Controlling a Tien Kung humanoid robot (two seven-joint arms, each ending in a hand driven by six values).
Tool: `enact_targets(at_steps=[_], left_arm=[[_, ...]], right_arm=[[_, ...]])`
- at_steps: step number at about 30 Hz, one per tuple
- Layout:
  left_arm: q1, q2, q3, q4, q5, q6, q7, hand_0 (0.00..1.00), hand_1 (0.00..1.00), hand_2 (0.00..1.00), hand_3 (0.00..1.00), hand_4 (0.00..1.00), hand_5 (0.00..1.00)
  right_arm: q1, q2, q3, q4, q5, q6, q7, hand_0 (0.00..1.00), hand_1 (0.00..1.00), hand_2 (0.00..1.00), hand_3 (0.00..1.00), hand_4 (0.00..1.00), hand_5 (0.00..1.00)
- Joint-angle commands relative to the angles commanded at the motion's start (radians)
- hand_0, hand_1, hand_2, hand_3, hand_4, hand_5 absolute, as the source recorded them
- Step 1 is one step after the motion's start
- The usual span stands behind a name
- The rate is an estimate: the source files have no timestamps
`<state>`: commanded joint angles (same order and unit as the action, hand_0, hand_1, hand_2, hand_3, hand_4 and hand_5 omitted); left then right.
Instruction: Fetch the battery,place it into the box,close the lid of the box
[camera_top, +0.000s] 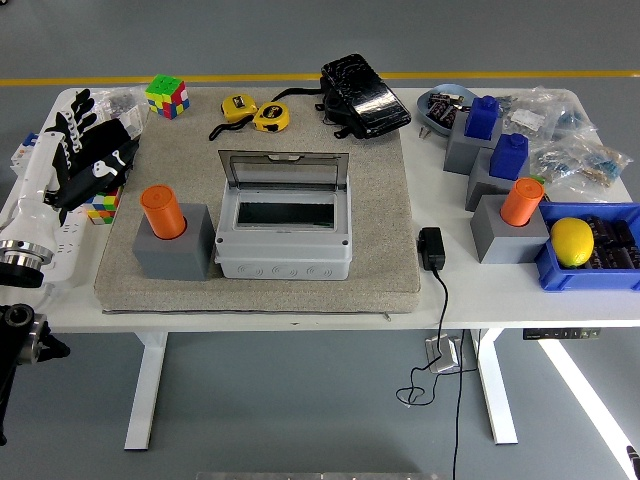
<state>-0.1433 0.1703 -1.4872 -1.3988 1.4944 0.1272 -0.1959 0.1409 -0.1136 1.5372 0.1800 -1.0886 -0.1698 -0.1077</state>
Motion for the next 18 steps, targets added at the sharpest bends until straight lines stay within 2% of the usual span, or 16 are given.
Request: enact_targets(at_steps=[5, 10, 14, 15, 18], left_arm=[[-0.004, -0.006, 0.031, 0.004, 0.015, 0.008, 0.007, 0.998, 0.998, 0.998, 0.998, 0.998, 0.445], [-0.011, -0.005, 0.050, 0.049, 0.015, 0.002, 0.019, 0.998, 0.998, 0.998, 0.998, 0.998, 0.420], [-0.015, -0.006, 0.053, 0.087, -0.016, 0.010, 0.000, 0.998, 0.998, 0.998, 0.998, 0.998, 0.420], [-0.016, -0.007, 0.052, 0.092, -0.020, 0.011, -0.003, 0.977, 0.998, 0.998, 0.998, 0.998, 0.308], [-0.019, -0.008, 0.054, 0.103, -0.036, 0.023, -0.017, 0.977, 0.998, 0.998, 0.998, 0.998, 0.308]], right_arm=[[0.001, 0.001, 0.008, 0.000, -0.002, 0.000, 0.002, 0.820, 0.759, 0.733, 0.794, 0.998, 0.963], [0.003, 0.001, 0.007, 0.000, 0.001, 0.000, 0.003, 0.820, 0.759, 0.734, 0.794, 0.998, 0.963], [0.003, 0.001, 0.008, 0.000, -0.001, 0.001, 0.003, 0.820, 0.759, 0.734, 0.794, 0.998, 0.963], [0.003, 0.001, 0.010, 0.000, -0.002, 0.001, 0.002, 0.820, 0.759, 0.734, 0.794, 0.998, 0.964], [0.003, 0.002, 0.008, 0.000, 0.000, 0.001, 0.003, 0.820, 0.759, 0.734, 0.794, 0.998, 0.964]])
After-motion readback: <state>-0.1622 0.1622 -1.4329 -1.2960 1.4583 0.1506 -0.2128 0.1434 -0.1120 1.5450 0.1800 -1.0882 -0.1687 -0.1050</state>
